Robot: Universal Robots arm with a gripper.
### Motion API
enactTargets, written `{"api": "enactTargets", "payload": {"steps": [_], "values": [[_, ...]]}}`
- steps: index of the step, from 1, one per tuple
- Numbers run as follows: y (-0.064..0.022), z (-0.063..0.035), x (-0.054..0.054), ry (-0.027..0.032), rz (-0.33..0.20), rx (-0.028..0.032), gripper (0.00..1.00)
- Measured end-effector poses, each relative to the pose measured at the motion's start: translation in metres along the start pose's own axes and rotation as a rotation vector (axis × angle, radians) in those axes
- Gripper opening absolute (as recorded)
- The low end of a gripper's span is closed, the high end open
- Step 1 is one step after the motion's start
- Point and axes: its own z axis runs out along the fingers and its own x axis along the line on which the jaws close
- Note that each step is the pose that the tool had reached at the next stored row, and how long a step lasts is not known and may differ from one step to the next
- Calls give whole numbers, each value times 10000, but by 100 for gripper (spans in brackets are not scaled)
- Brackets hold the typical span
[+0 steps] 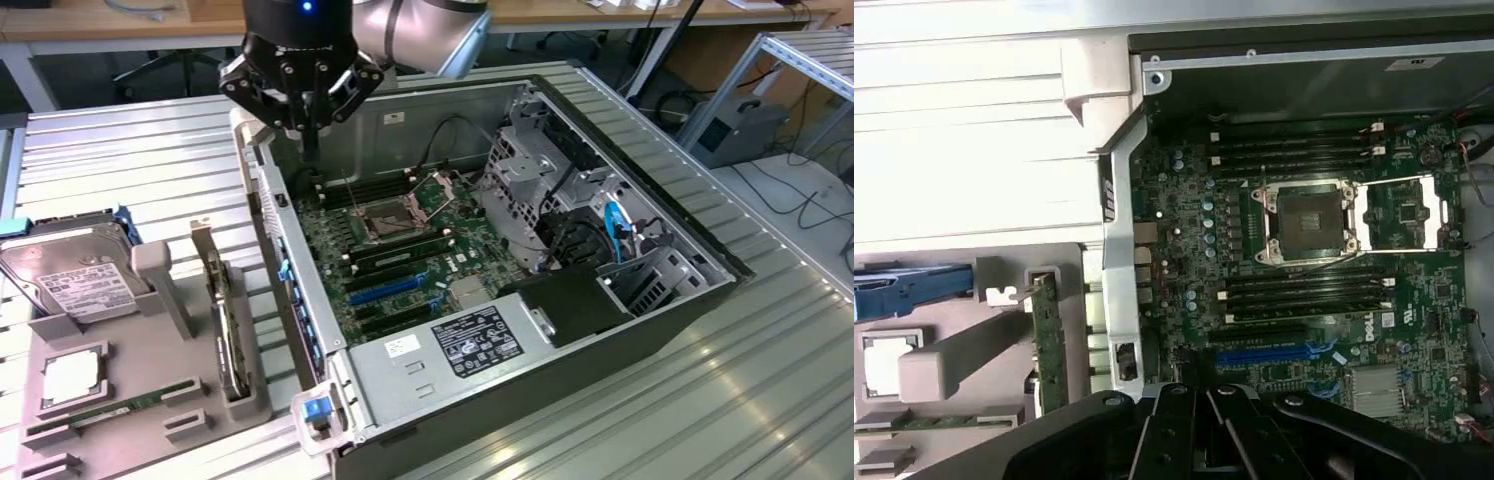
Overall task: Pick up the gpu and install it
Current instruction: 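Reach for the gpu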
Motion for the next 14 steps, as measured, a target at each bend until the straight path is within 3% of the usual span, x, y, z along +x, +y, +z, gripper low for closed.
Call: {"api": "enactTargets", "payload": {"steps": [14], "values": [[-43,-18,653,-15,-2,-2,11]]}}
